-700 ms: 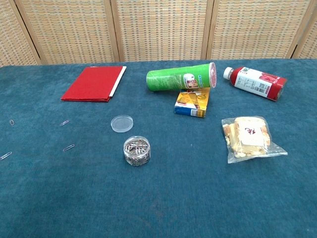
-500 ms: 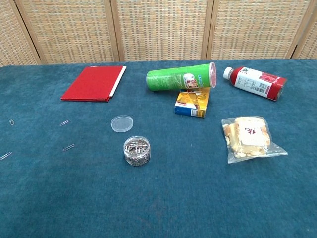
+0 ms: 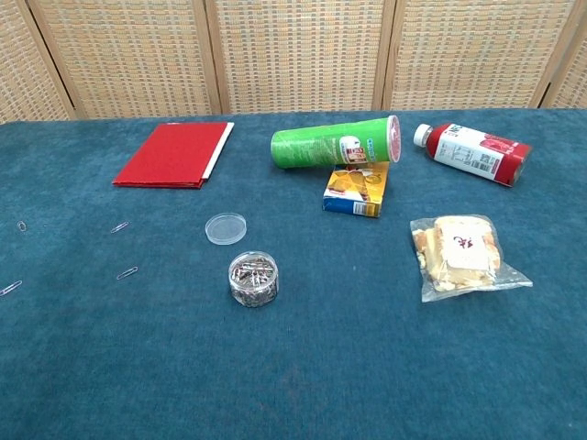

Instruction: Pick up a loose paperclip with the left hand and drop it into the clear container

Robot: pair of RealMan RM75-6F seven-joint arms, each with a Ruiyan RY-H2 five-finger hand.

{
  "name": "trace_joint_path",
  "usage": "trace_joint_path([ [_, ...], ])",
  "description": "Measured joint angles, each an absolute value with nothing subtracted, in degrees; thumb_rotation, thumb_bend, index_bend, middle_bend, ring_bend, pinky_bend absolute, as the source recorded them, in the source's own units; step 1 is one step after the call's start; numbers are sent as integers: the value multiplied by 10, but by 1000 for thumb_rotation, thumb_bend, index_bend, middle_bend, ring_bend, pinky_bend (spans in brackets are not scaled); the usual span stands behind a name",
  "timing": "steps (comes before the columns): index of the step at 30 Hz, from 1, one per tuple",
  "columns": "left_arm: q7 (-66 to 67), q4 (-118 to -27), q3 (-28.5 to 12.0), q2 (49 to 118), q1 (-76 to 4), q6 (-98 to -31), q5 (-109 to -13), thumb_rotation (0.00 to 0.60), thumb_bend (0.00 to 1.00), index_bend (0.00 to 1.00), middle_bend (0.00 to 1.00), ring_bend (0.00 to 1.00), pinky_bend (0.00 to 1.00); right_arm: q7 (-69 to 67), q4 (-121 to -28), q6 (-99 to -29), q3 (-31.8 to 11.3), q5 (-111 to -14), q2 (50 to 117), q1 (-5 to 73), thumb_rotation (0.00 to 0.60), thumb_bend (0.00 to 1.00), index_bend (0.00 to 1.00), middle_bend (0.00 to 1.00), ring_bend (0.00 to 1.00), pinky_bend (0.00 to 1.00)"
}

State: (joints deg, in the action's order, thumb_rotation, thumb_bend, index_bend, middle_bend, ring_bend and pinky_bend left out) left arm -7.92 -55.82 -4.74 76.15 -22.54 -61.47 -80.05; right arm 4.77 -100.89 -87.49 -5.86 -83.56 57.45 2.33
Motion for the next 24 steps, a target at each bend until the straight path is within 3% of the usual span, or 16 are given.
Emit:
trace_joint_path([
  [10, -151, -331, -42, 904, -304, -494, -807, 600, 281, 410, 0, 0, 0, 70, -1005, -860, -66, -814, 586, 33, 600, 0, 1, 0, 0, 0],
  [24, -173, -224, -35, 987, -355, -435, -816, 600, 322, 438, 0, 0, 0, 67, -997, -848, -71, -795, 590, 39, 600, 0, 1, 0, 0, 0],
])
